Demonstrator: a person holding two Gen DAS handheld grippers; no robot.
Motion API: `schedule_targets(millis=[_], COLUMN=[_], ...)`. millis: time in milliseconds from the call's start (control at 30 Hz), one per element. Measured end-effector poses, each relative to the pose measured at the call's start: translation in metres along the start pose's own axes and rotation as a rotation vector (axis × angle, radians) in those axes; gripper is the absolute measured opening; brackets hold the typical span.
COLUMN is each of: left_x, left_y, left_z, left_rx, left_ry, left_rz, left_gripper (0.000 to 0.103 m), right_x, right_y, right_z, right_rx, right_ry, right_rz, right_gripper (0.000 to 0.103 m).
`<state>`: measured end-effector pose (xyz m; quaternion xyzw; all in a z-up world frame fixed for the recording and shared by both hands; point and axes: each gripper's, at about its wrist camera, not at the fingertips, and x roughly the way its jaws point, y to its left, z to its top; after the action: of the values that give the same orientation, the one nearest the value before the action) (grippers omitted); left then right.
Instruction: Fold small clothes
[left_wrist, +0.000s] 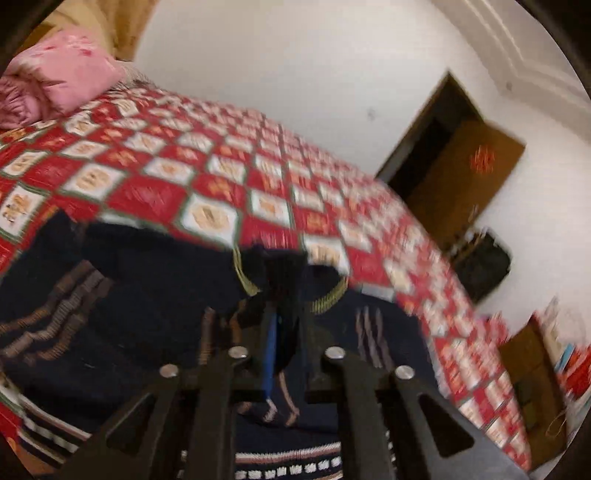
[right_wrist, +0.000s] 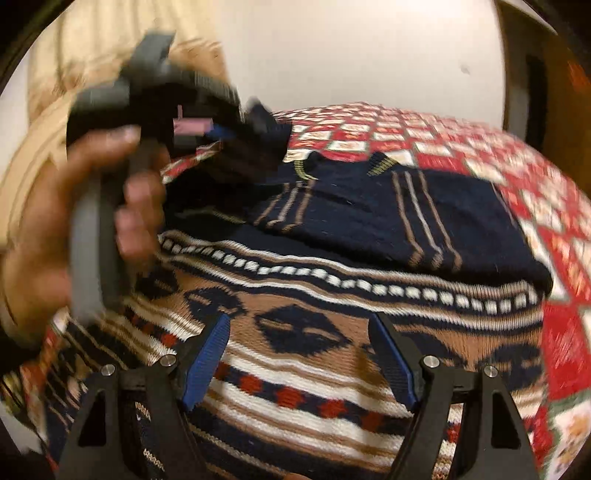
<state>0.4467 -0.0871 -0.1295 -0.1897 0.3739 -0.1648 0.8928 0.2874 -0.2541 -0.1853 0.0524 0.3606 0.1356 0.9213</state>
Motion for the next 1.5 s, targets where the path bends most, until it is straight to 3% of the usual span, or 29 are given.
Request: schedule_targets(millis=[100, 167, 267, 333, 400, 467, 500, 600, 700, 767, 900, 1067, 1167, 1233, 1267, 1500], left_x=[-0.006, -0.022, -0.063, -0.088, -0.107, -0.118, -0.119, -0.118, -0.116, -0.109, -0.101, -0.095, -0.095, -0.098, -0.099, -0.104], left_y=[-0.018, -0.026, -0.026, -0.014, 0.012, 0.048, 0.065, 0.13, 0.18, 0.197, 0.202, 0.192, 0.204, 0.212, 0.214, 0.207], left_z=[-0.017, -0.021, -0.028, -0.03, -0.03, -0.026, -0.022, -0.008, -0.007, -0.014, -0.023, -0.028, -0.027, -0.028, -0.029, -0.031], left_rx=[0.066, 0.126, 0.231, 0.288, 0.328, 0.315, 0.288, 0.119, -0.055, -0.11, -0.12, -0.091, -0.151, -0.193, -0.205, -0.173], left_ry=[0.042, 0.026, -0.075, -0.157, -0.222, -0.256, -0.251, -0.213, -0.188, -0.169, -0.146, -0.131, -0.129, -0.139, -0.146, -0.176], left_rz=[-0.026, -0.036, -0.013, 0.047, 0.171, 0.31, 0.339, 0.414, 0.404, 0.377, 0.273, 0.242, 0.221, 0.206, 0.195, 0.167], left_gripper=[0.014, 0.034, 0.066, 0.075, 0.082, 0.094, 0.097, 0.097, 0.097, 0.097, 0.098, 0.098, 0.098, 0.098, 0.098, 0.098], right_x=[-0.002, -0.001, -0.003, -0.003, -0.001, 0.003, 0.01, 0.027, 0.042, 0.053, 0.079, 0.116, 0.126, 0.13, 0.13, 0.095], right_y=[-0.014, -0.018, -0.016, -0.014, -0.017, -0.02, -0.025, -0.032, -0.038, -0.037, -0.035, -0.019, -0.011, -0.011, -0.01, -0.001], right_z=[0.001, 0.001, 0.002, 0.004, 0.009, 0.017, 0.025, 0.044, 0.063, 0.076, 0.092, 0.09, 0.09, 0.092, 0.093, 0.122], right_rx=[0.066, 0.092, 0.086, 0.08, 0.106, 0.164, 0.214, 0.288, 0.349, 0.364, 0.405, 0.424, 0.396, 0.395, 0.391, 0.237], right_ry=[-0.01, -0.007, -0.011, -0.004, 0.016, 0.043, 0.072, 0.107, 0.121, 0.129, 0.16, 0.237, 0.246, 0.252, 0.25, 0.118], right_rz=[0.026, 0.035, 0.031, 0.032, 0.078, 0.128, 0.164, 0.183, 0.178, 0.169, 0.175, 0.172, 0.147, 0.146, 0.141, 0.016], right_gripper=[0.078, 0.078, 0.078, 0.078, 0.078, 0.078, 0.078, 0.078, 0.069, 0.066, 0.065, 0.064, 0.046, 0.016, 0.01, 0.005])
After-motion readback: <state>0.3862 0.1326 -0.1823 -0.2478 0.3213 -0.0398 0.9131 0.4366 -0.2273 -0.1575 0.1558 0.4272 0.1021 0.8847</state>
